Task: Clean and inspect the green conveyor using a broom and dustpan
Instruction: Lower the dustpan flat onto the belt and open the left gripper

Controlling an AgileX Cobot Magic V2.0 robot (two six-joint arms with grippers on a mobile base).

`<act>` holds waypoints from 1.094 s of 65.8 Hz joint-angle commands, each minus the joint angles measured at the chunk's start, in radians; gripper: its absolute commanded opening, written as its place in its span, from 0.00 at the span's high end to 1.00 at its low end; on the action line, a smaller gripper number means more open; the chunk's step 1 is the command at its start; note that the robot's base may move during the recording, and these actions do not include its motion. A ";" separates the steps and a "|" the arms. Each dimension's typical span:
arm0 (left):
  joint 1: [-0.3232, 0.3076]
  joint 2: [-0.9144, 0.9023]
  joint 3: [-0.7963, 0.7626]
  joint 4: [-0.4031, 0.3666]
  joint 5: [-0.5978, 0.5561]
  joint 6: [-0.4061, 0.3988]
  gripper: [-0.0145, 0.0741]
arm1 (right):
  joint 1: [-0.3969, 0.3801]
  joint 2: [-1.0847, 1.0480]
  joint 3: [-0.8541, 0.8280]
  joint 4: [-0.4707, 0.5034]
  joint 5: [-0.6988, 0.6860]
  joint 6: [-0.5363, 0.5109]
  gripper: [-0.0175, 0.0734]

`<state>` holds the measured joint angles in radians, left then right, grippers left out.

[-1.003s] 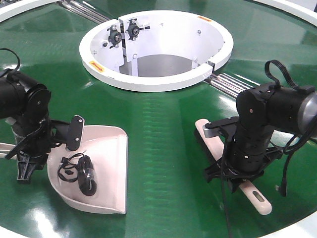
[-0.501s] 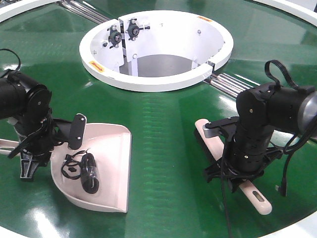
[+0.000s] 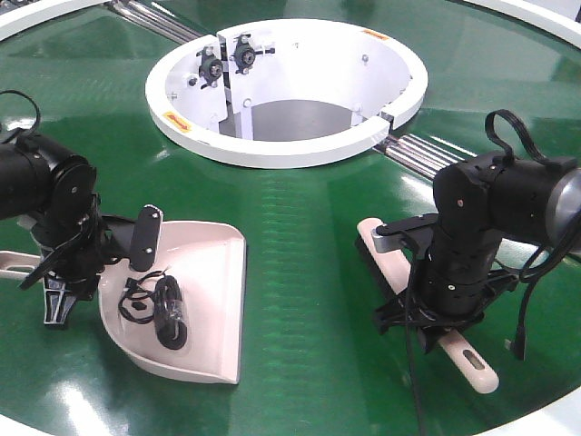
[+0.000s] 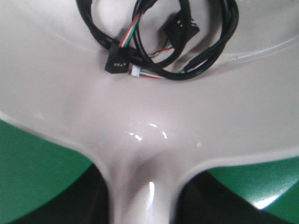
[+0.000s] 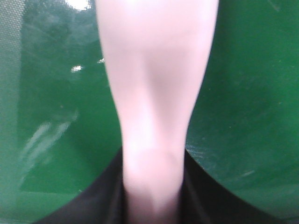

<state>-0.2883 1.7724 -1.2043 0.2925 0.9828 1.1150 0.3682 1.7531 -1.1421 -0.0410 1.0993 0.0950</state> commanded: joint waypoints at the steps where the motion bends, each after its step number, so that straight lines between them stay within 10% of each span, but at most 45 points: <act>1: -0.005 -0.044 -0.025 0.003 -0.040 -0.020 0.84 | -0.006 -0.051 -0.021 -0.007 -0.004 -0.010 0.81; 27: -0.005 -0.044 -0.025 0.024 -0.019 -0.020 0.75 | -0.006 -0.051 -0.021 -0.007 -0.004 -0.011 0.81; 61: -0.005 -0.044 -0.025 0.024 0.042 -0.022 0.14 | -0.006 -0.051 -0.021 -0.007 -0.005 -0.010 0.81; 72: -0.005 -0.069 -0.025 0.012 0.089 -0.069 0.09 | -0.006 -0.051 -0.021 -0.007 -0.004 -0.011 0.81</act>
<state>-0.2883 1.7688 -1.2043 0.3037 1.0473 1.0972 0.3682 1.7531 -1.1421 -0.0410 1.0993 0.0947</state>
